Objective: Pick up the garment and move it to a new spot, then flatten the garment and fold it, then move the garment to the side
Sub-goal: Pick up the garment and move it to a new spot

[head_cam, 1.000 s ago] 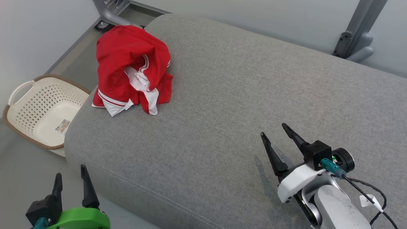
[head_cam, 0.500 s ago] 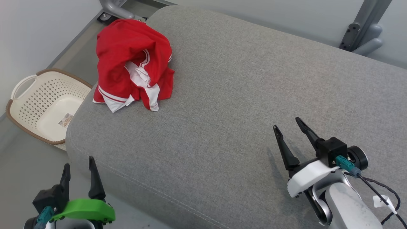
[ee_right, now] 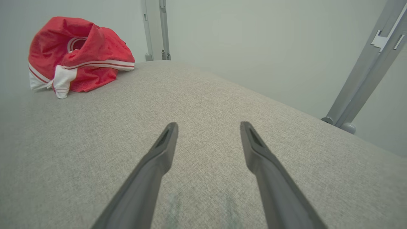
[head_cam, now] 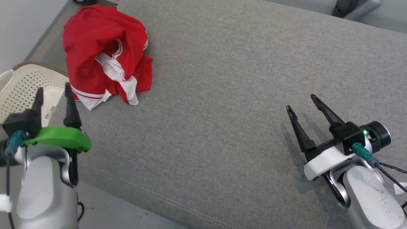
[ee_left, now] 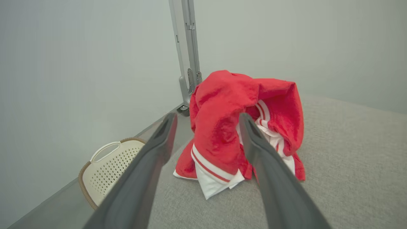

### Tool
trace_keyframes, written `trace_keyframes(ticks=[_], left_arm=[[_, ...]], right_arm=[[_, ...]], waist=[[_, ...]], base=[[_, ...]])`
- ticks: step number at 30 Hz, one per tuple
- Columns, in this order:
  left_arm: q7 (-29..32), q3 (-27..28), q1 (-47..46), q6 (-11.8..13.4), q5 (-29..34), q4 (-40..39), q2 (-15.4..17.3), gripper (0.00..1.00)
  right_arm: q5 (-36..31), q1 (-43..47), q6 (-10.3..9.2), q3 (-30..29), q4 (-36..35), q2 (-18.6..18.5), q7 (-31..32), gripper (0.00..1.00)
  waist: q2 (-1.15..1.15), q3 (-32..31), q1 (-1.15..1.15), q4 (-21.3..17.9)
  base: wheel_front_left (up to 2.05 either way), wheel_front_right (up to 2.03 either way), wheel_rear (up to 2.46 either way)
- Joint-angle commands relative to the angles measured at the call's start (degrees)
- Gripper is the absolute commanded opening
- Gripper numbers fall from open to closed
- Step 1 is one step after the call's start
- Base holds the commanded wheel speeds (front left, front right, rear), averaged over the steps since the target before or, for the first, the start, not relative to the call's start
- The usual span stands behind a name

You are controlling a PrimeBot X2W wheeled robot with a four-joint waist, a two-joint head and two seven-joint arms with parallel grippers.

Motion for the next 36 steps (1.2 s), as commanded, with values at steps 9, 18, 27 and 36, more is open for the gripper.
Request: trace_keyframes(ticks=[9,18,27,36], left_arm=[[0.0,0.5,-16.2,-0.1,4.5,14.8,8.5,1.0],[0.1,-0.8,-23.7,2.9,6.3,28.8,12.9,1.0],[-0.1,1.0,-26.9,6.0,4.6,32.7,15.3,0.25],[-0.1,0.5,-24.8,5.7,5.3,25.2,15.9,0.0]], right_arm=[[1.0,-3.7,-0.08,0.9,-2.6,-2.1,-0.2,1.0],[1.7,-5.0,-0.08,0.2,-3.9,-1.8,-0.2,1.0],[2.1,-5.2,-0.07,-0.2,-4.3,-0.9,-0.2,1.0],[3.4,-3.3,-0.07,-0.8,-2.5,2.7,-0.2,1.0]], waist=[[0.0,8.6,0.0,-9.7],[0.0,11.2,0.0,-13.7],[0.0,12.4,0.0,-16.1],[0.0,6.8,0.0,-17.6]], base=[[0.0,0.0,0.0],[0.0,0.0,0.0],[0.0,0.0,0.0],[0.0,0.0,0.0]])
